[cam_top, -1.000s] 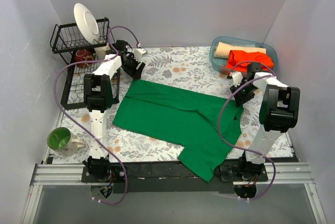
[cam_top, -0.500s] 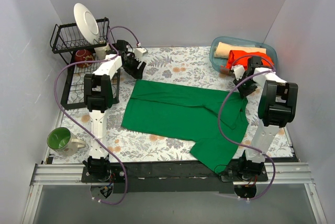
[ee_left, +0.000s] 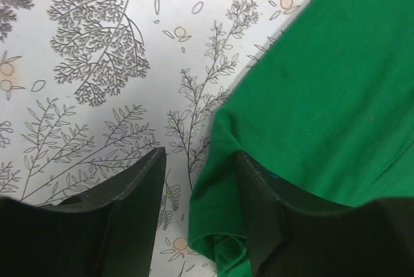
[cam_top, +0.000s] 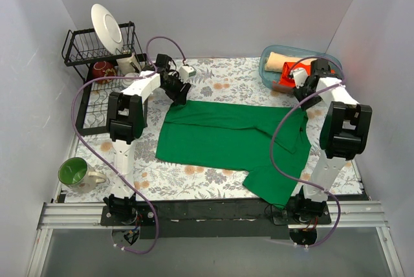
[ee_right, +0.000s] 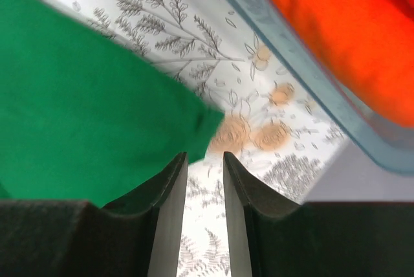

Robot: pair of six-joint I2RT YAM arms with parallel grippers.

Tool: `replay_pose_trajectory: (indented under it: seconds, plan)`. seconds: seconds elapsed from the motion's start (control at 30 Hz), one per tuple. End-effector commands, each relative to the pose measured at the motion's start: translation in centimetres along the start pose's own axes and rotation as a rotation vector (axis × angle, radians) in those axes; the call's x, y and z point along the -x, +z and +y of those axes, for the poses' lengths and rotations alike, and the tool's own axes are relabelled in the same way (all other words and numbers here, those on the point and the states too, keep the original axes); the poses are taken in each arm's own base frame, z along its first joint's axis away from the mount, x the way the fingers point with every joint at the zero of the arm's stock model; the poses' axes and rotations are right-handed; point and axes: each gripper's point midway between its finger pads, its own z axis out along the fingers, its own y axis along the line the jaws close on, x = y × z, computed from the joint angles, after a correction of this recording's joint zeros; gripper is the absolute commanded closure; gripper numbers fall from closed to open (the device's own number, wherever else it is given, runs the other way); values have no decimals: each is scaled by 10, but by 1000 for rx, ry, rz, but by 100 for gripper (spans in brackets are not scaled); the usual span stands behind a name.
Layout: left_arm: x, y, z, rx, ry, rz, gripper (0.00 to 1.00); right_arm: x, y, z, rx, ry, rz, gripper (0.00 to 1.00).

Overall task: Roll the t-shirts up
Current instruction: Fold the T-shirt at the center of the board.

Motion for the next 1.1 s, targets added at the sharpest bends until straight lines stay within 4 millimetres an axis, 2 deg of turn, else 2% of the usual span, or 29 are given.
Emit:
replay_pose_trajectory:
  seconds: [0.0,0.07,0.2,0.37,0.43,0.47,0.57,0.6,0.67,0.7,0.73,0.77,0.8,0.87,0.9,0.93,0.97,1.0,1.07]
  plan:
    - [24,-36,-10,0,15,-76,62,12,-38,-1,-38,-47,-91,65]
    - [20,-36,-15,-18,8,-69,68,4,-30,9,-13,-65,-64,68]
    - [8,-37,-24,-33,-21,-43,78,-1,-19,11,-5,-69,-36,70]
    - [-5,-39,-26,-3,-56,-15,84,-2,5,22,46,-127,-6,88]
    - [3,-43,-13,65,-52,-37,81,2,10,24,52,-149,0,90]
    - [14,-48,-8,90,-40,-60,73,1,15,26,58,-157,7,90]
    - [34,-56,13,176,-28,-105,68,5,20,24,56,-163,9,91]
    - [49,-61,23,221,-15,-141,64,6,21,23,53,-168,10,91]
    - [51,-69,50,361,-20,-128,61,7,27,22,50,-172,12,91]
    - [60,-76,62,424,-17,-152,59,7,29,22,50,-174,12,91]
    - [62,-80,63,427,-15,-157,59,6,29,17,27,-175,25,91]
    - [67,-82,58,390,-3,-175,60,5,33,17,27,-174,32,91]
    - [69,-89,45,338,4,-183,61,5,34,16,23,-173,37,91]
    - [73,-90,14,192,50,-212,67,5,36,15,21,-170,40,91]
    - [65,-92,-3,130,42,-186,71,6,36,15,19,-170,36,91]
    - [59,-90,-15,76,45,-172,84,5,36,15,17,-166,38,92]
    - [56,-88,-26,27,37,-163,91,6,36,14,15,-164,35,92]
    - [43,-86,-39,-28,5,-120,98,6,36,14,14,-163,34,92]
    - [30,-81,-54,-97,-24,-86,100,5,38,17,19,-161,38,92]
